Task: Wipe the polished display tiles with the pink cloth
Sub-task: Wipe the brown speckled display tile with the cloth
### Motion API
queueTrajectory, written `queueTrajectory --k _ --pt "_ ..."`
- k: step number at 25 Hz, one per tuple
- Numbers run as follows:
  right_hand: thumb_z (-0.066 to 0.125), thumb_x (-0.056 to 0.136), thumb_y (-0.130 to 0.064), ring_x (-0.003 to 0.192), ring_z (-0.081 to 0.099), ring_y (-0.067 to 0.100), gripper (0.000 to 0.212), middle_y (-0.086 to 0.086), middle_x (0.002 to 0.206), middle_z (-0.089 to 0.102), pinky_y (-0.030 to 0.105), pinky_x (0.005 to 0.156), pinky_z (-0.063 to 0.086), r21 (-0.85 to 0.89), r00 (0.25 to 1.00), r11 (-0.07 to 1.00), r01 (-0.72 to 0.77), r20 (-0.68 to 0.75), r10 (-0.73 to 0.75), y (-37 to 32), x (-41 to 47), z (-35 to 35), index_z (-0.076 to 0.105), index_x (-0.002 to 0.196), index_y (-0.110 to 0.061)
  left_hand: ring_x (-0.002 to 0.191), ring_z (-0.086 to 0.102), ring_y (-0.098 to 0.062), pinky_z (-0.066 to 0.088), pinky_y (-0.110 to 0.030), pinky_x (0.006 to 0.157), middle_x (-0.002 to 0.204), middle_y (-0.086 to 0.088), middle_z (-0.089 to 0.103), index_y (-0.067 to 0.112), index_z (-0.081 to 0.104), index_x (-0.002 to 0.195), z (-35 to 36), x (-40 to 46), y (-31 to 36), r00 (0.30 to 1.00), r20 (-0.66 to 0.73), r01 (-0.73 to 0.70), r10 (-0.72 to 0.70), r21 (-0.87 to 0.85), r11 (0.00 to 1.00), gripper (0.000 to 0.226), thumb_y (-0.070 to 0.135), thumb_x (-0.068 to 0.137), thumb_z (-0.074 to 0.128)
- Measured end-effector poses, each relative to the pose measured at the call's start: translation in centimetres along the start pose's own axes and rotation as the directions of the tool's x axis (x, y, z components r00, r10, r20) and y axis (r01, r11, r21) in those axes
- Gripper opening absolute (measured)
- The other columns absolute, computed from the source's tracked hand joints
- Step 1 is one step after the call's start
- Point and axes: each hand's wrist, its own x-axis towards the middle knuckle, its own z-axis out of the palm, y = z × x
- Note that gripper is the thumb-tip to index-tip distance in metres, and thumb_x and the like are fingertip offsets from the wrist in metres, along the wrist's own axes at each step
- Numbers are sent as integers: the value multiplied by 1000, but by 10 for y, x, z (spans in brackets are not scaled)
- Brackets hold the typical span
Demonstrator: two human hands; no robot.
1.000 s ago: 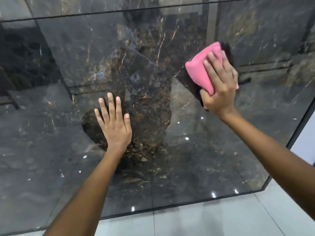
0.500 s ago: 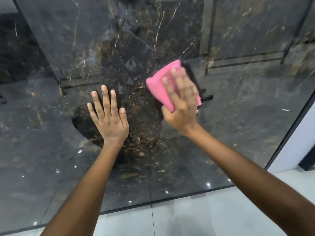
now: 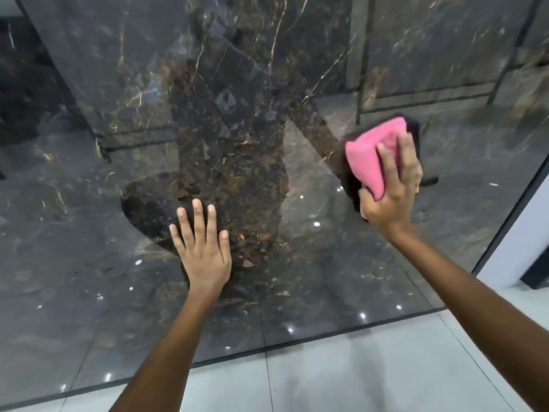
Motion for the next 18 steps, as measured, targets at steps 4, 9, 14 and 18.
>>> queueTrajectory --k 4,9,14,18 --pt "57 71 -32 148 5 28 96 2 162 -2 41 110 18 -143 889 933 329 380 -255 -25 -147 21 10 155 -22 150 -13 -19 -7 -42 120 163 6 -13 26 -3 156 7 -14 -9 999 14 -36 36 2 999 56 38 106 18" --pt "51 86 -21 147 15 22 59 3 160 16 42 115 19 -12 923 932 363 143 -358 -52 -61 30 37 144 -22 149 -14 -18 -8 -40 120 163 7 -14 27 -3 156 14 -29 -10 999 25 -33 34 -21 999 55 37 106 17" --pt "56 82 -21 146 19 28 75 7 157 25 43 111 25 25 901 910 414 127 -414 -105 -111 74 26 151 -17 150 -10 -19 -6 -39 121 163 5 -10 24 1 156 28 -67 -14 999 37 -39 40 -37 999 55 37 106 19" --pt "65 71 -21 146 11 23 108 3 161 0 35 120 4 252 280 512 821 604 -747 -71 -232 62 -5 153 -13 150 -9 -20 -4 -39 122 164 4 -8 24 2 157 31 -83 -21 997 50 -56 58 -41 998 55 36 107 21"
